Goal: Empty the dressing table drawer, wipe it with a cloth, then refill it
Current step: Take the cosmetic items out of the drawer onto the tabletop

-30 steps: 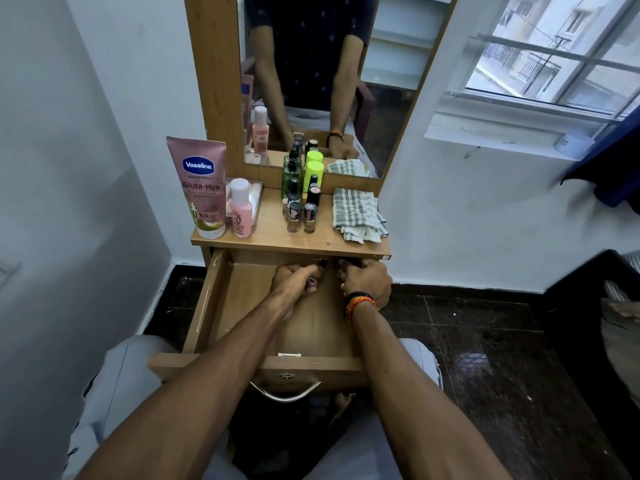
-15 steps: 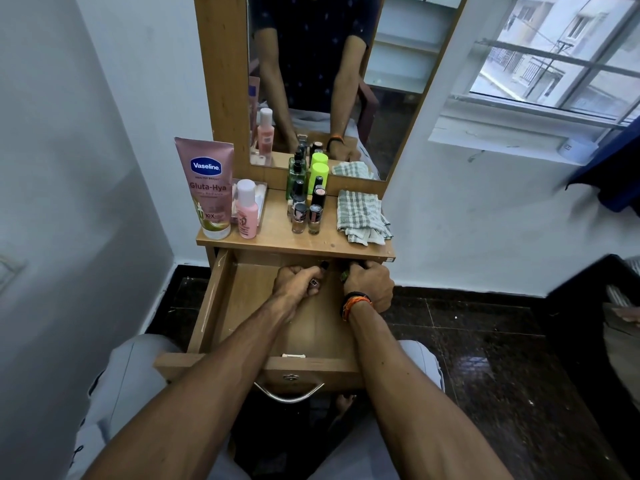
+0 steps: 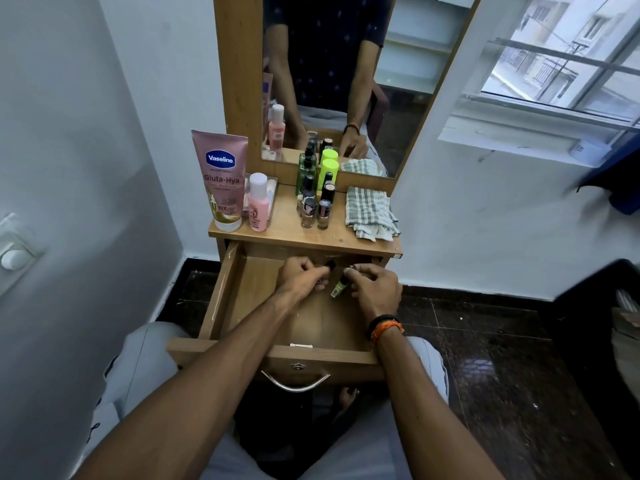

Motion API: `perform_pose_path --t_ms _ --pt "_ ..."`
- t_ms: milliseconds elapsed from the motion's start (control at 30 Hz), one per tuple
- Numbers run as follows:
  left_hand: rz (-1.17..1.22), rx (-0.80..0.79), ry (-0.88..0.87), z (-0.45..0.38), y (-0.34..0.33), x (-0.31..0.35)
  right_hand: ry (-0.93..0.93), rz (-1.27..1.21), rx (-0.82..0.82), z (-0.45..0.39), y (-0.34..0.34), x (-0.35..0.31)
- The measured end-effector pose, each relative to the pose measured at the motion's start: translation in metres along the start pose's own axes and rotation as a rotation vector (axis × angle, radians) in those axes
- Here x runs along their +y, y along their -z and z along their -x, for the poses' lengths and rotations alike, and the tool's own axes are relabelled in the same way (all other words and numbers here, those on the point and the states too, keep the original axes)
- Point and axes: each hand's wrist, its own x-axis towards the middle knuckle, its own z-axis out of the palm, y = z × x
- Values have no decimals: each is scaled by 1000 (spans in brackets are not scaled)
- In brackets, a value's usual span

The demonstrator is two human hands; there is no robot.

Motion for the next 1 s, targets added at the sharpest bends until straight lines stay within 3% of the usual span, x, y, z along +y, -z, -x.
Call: perform_pose_path --t_ms 333,500,667,1000 --pt "-155 4 -316 28 24 22 132 -138 57 9 11 -2" --pt "-95 14 -391 37 33 39 269 -122 146 9 16 -24" --pt "-217 90 -472 39 39 59 380 -146 224 -1 12 -62" --pt "-365 229 -552 26 43 81 446 -61 193 -20 -13 -96"
